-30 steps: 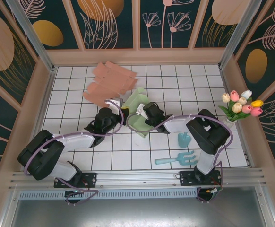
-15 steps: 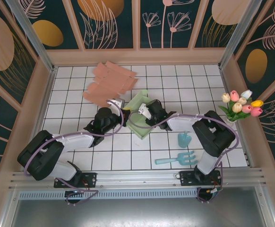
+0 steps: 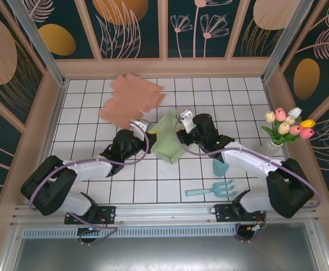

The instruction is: Fold the paper box

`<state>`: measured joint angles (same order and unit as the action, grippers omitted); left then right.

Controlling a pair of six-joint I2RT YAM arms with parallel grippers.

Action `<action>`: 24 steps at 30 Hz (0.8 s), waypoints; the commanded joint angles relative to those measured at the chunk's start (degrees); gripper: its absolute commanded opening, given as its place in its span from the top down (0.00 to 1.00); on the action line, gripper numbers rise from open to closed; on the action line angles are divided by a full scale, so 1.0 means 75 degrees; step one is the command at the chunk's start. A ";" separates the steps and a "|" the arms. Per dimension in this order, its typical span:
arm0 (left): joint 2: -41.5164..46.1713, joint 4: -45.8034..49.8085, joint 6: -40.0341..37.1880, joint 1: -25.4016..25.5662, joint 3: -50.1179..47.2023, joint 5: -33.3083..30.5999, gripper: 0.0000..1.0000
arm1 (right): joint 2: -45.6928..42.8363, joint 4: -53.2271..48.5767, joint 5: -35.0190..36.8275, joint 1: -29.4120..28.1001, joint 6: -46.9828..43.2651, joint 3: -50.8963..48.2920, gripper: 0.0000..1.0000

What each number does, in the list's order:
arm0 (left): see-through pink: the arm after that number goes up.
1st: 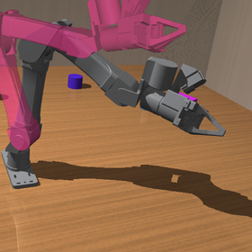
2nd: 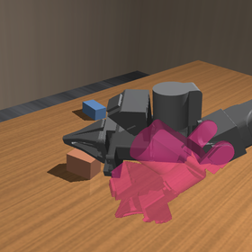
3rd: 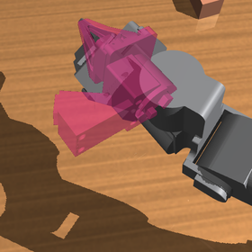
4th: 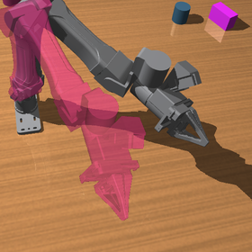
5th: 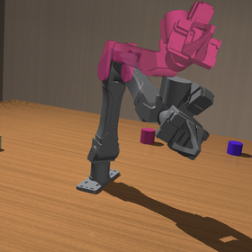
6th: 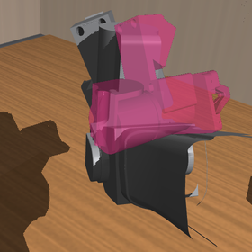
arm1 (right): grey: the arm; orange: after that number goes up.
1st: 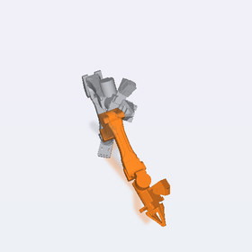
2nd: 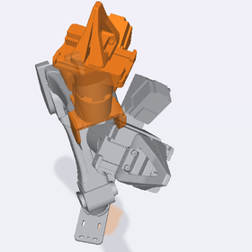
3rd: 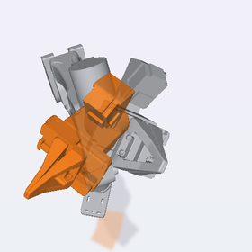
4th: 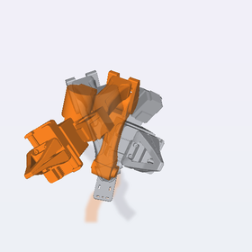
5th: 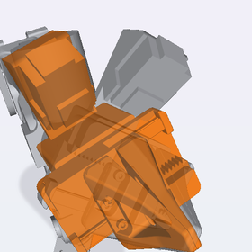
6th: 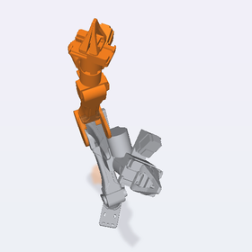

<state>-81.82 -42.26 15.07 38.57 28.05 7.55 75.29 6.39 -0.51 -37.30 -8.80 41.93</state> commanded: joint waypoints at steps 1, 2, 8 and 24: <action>0.0212 0.0002 -0.0230 0.0026 -0.0212 0.0316 1.00 | -0.0455 0.0577 0.0027 0.0122 0.1345 -0.0423 0.49; 0.0281 0.0076 -0.0315 0.0107 -0.0207 0.0219 1.00 | -0.0563 0.0586 0.0066 0.0130 0.1442 -0.0472 0.49; 0.0864 0.0660 -0.1343 0.0799 -0.0079 -0.0175 1.00 | -0.1562 0.0683 0.0559 0.0401 0.1683 -0.0791 0.49; 0.2341 0.0785 -0.2062 0.0811 -0.0492 0.0118 1.00 | -0.1917 0.0113 -0.4206 0.2913 -0.4064 -0.0948 0.52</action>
<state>-64.53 -36.49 1.19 44.64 24.84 8.73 60.73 11.75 -23.73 -15.79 -29.87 32.32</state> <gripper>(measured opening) 0.075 0.480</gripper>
